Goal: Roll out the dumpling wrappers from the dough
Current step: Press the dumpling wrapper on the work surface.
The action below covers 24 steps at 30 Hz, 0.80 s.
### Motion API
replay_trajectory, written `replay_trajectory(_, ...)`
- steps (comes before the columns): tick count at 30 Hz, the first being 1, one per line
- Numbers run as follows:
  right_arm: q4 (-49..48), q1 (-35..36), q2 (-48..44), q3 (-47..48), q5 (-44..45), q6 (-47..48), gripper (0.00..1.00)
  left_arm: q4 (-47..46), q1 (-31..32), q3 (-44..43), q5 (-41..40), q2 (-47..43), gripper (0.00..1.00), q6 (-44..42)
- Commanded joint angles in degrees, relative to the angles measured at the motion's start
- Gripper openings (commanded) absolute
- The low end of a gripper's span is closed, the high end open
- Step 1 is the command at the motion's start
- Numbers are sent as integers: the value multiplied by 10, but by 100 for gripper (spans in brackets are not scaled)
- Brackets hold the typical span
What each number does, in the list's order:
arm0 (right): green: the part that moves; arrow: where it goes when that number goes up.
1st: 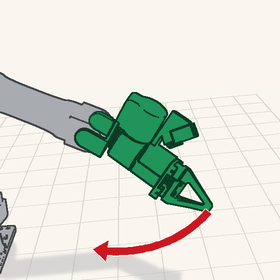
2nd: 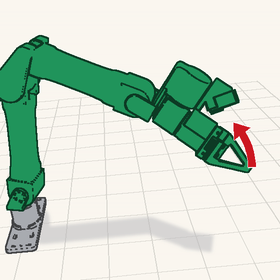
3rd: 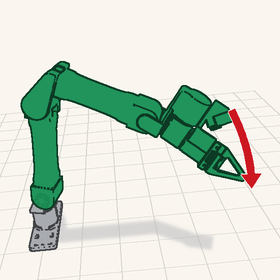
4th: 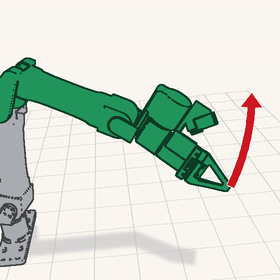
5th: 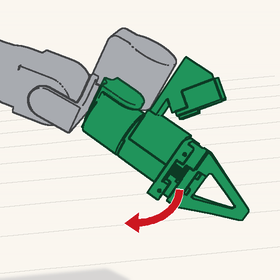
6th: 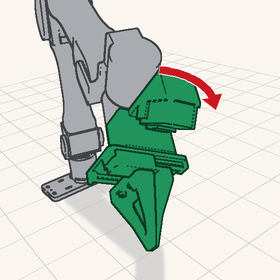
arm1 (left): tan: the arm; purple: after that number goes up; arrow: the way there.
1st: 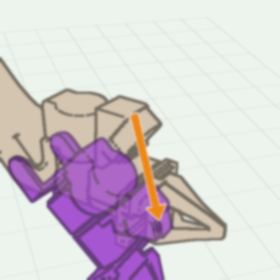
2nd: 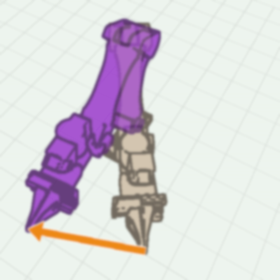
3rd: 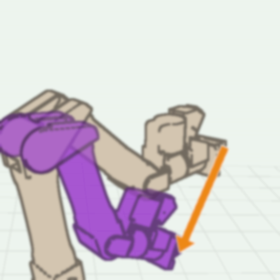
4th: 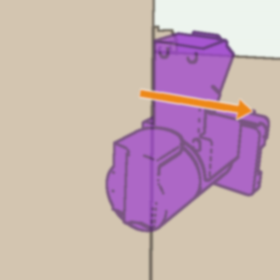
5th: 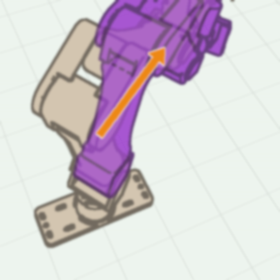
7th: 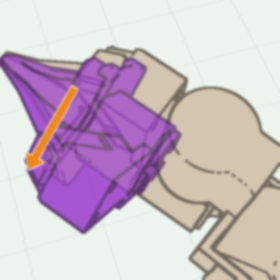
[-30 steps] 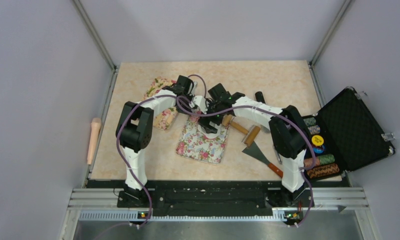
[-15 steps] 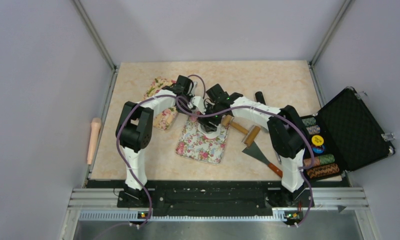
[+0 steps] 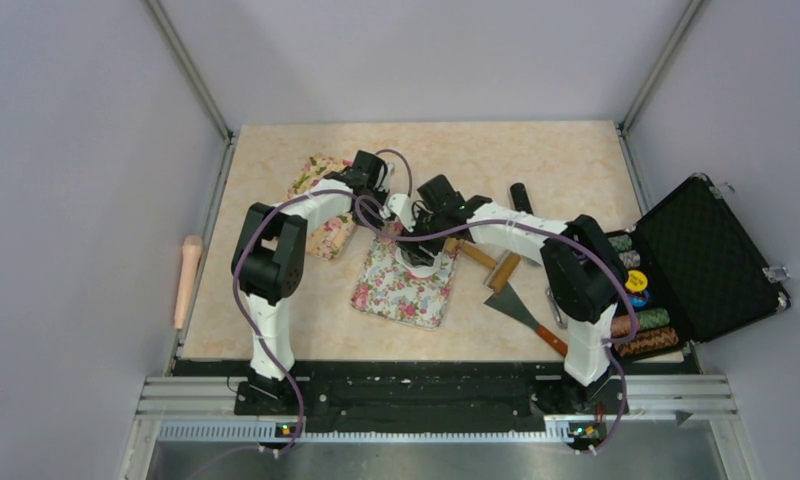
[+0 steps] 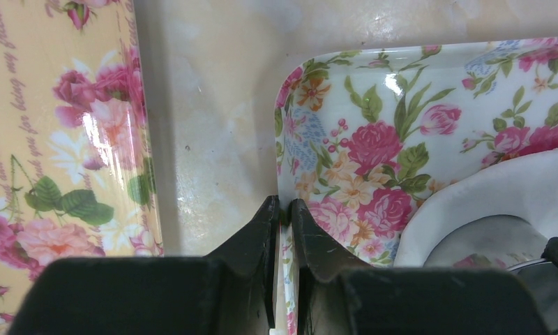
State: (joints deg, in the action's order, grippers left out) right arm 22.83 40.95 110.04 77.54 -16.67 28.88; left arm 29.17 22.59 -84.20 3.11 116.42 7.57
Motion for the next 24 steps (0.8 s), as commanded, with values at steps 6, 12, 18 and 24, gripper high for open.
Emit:
replay_trajectory(6, 28, -10, 47, -67, -20, -63, 38, -5, -4, 6, -15, -15, 14, -4)
replay_trajectory(12, 27, -28, 44, -85, -16, -82, 35, -5, -4, 6, -15, -16, 14, -5)
replay_trajectory(18, 28, -38, 35, -94, 14, -98, 33, -5, -5, 6, -15, -14, 14, -4)
replay_trajectory(24, 10, -37, 22, -123, 33, -122, 29, -4, -5, 4, -16, -11, 14, -3)
